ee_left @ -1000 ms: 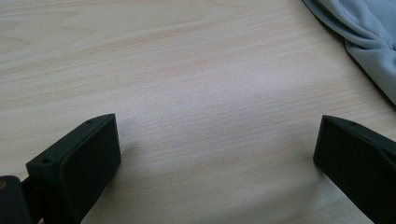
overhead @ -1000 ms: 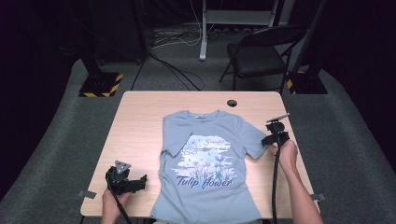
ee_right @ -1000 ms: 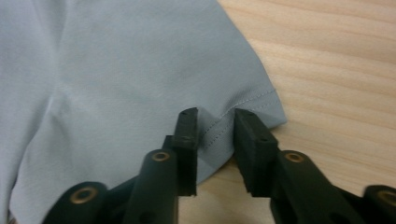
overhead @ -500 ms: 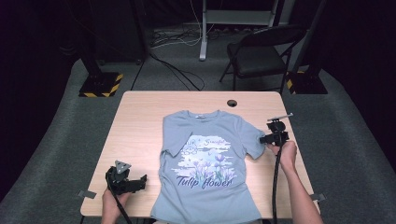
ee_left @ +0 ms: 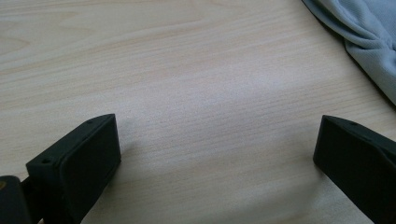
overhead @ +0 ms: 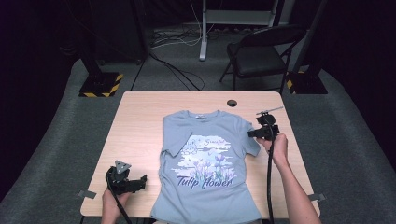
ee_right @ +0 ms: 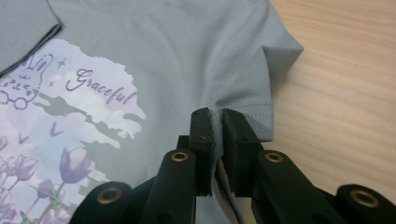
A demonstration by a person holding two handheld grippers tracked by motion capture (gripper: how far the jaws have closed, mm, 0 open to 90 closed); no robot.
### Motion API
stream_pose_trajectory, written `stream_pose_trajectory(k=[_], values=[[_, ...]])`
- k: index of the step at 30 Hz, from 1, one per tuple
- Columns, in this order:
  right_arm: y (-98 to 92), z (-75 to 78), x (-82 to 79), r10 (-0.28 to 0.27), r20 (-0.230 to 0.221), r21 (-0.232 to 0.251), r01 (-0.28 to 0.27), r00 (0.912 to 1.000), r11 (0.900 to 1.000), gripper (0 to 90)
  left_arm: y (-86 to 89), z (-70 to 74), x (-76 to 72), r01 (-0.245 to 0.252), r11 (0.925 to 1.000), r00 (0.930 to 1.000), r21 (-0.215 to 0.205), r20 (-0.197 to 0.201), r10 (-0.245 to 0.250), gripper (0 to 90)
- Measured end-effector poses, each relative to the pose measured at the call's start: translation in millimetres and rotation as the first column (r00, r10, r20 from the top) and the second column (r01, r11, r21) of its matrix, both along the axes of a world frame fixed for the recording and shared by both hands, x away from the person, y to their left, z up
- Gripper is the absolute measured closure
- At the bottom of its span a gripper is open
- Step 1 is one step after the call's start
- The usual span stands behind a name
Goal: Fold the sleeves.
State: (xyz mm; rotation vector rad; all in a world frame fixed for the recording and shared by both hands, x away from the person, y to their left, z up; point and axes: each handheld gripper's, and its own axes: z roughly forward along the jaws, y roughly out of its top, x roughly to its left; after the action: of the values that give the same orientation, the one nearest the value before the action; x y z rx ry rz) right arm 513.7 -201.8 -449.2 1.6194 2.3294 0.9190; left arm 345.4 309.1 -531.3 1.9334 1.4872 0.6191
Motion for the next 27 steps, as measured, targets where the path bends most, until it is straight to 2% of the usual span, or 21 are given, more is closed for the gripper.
stream_pose_trajectory(k=[7,17,27], values=[[17.9,6.1,7.7,0.042,0.004,0.017,-0.042,0.9991,0.999,83.3,-0.1,0.0,0.0,0.003,1.0,1.0,0.0,0.0,-0.003,0.2],[49.1,9.1,15.1,0.104,0.012,0.001,-0.104,0.9945,0.995,85.1,-0.2,0.0,0.0,0.006,1.0,1.0,0.0,0.0,-0.006,0.2],[79.5,4.7,24.2,0.154,-0.001,0.003,-0.154,0.9881,0.988,85.3,-0.3,-0.1,0.0,0.009,1.0,1.0,0.0,0.001,-0.009,0.2]])
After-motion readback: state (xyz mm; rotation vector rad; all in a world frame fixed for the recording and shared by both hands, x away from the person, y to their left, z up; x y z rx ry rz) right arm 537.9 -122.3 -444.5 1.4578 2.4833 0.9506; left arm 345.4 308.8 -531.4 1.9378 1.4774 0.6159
